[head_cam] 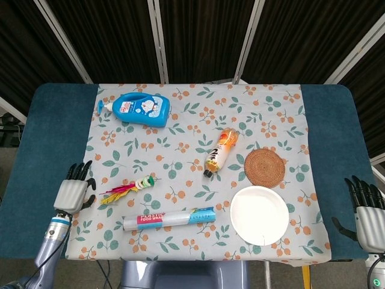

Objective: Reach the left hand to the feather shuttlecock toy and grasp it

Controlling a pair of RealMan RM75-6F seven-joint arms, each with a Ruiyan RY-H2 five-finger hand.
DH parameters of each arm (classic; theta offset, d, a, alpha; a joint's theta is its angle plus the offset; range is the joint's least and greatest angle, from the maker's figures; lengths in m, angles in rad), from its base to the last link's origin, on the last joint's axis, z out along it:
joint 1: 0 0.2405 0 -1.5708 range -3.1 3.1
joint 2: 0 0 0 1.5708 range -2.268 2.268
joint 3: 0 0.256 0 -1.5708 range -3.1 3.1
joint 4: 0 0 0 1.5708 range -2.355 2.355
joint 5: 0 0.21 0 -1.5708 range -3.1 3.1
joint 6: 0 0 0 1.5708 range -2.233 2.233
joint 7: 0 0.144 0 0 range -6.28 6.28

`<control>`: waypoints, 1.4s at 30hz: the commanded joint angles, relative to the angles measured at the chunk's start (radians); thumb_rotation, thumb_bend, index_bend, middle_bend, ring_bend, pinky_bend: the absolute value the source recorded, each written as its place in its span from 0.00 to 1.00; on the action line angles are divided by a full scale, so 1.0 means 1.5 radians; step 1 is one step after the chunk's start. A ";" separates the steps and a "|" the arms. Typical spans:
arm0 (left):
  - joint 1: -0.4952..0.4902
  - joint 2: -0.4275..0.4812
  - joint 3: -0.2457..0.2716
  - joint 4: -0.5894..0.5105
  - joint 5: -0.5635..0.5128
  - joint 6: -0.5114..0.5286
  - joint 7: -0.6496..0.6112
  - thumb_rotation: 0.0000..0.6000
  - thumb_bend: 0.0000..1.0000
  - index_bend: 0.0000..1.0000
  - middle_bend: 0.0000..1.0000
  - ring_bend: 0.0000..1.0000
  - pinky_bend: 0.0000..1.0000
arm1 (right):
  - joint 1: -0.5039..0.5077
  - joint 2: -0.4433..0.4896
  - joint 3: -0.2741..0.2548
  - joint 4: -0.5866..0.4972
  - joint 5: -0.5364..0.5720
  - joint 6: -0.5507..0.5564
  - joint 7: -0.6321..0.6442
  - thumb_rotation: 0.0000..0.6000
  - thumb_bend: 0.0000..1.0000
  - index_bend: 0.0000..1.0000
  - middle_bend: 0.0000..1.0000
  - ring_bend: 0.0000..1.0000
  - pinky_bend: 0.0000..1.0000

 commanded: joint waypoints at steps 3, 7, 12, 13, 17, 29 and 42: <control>-0.004 -0.015 0.001 -0.003 -0.005 0.001 0.005 1.00 0.36 0.52 0.00 0.00 0.00 | 0.000 0.000 0.000 0.000 0.000 0.000 0.000 1.00 0.15 0.00 0.00 0.00 0.00; -0.007 -0.023 0.003 -0.003 -0.005 0.004 0.011 1.00 0.37 0.53 0.00 0.00 0.00 | 0.000 0.000 0.000 0.000 0.000 0.000 0.001 1.00 0.15 0.00 0.00 0.00 0.00; -0.010 -0.033 0.004 0.002 -0.013 0.002 0.016 1.00 0.41 0.54 0.00 0.00 0.00 | 0.000 0.001 0.000 0.000 -0.001 0.000 0.002 1.00 0.15 0.00 0.00 0.00 0.00; -0.010 -0.036 0.004 0.003 -0.015 0.001 0.017 1.00 0.42 0.55 0.00 0.00 0.00 | 0.000 0.001 0.000 0.000 -0.001 0.000 0.002 1.00 0.15 0.00 0.00 0.00 0.00; -0.013 -0.043 0.004 0.011 -0.020 0.001 0.021 1.00 0.43 0.55 0.00 0.00 0.00 | -0.001 0.001 0.000 0.000 -0.001 0.000 0.003 1.00 0.15 0.00 0.00 0.00 0.00; -0.018 -0.049 0.004 0.021 -0.022 0.003 0.015 1.00 0.54 0.56 0.00 0.00 0.00 | -0.001 0.001 -0.001 -0.001 -0.003 0.001 0.003 1.00 0.15 0.00 0.00 0.00 0.00; -0.028 -0.025 -0.002 -0.022 0.010 0.028 0.011 1.00 0.55 0.57 0.00 0.00 0.00 | -0.001 0.001 -0.001 0.000 -0.002 0.001 0.003 1.00 0.15 0.00 0.00 0.00 0.00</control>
